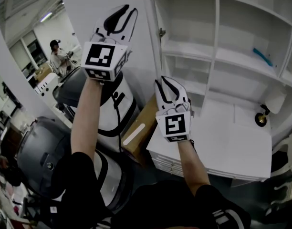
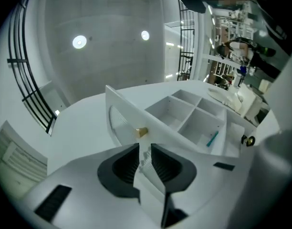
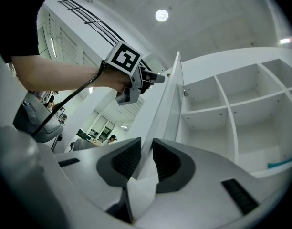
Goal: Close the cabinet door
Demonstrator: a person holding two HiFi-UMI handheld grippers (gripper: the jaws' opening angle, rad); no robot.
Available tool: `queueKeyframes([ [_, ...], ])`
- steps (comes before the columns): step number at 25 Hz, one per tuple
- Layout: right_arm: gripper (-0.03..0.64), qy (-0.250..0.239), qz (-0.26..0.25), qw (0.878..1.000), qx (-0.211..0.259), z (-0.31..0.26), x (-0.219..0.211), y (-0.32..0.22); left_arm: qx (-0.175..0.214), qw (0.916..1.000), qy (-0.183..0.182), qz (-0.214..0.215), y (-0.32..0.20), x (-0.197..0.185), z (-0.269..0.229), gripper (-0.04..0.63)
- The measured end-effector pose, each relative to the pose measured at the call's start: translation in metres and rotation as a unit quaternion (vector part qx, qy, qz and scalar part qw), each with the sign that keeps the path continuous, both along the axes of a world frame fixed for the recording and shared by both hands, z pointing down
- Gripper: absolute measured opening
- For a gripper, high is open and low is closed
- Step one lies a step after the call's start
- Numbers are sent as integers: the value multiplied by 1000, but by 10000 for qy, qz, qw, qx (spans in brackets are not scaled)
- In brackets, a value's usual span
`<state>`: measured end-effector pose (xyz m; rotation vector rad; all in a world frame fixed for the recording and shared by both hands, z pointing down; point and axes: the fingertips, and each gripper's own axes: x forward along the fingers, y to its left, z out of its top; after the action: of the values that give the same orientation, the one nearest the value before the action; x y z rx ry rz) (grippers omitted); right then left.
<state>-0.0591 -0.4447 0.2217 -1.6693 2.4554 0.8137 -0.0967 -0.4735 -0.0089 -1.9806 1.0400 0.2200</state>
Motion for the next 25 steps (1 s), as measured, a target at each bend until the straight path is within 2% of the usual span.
queueKeyframes([
  [3,91,-35,-25,10000,-9,1,3,1,228,9995,-227,-21,4,5,-15,83],
  [9,91,-71,-28,10000,12,0,5,0,415,9961,-783,6,-1,21,-32,86],
  [16,91,-123,-88,9998,143,-2,18,1,729,9854,-1537,-111,-3,45,-37,97],
  [20,91,-286,-45,9996,68,2,33,2,693,9820,-1752,-165,-1,60,-34,97],
  [25,89,-510,97,9987,-4,0,61,-1,1026,9764,-1861,-399,-1,86,-36,97],
])
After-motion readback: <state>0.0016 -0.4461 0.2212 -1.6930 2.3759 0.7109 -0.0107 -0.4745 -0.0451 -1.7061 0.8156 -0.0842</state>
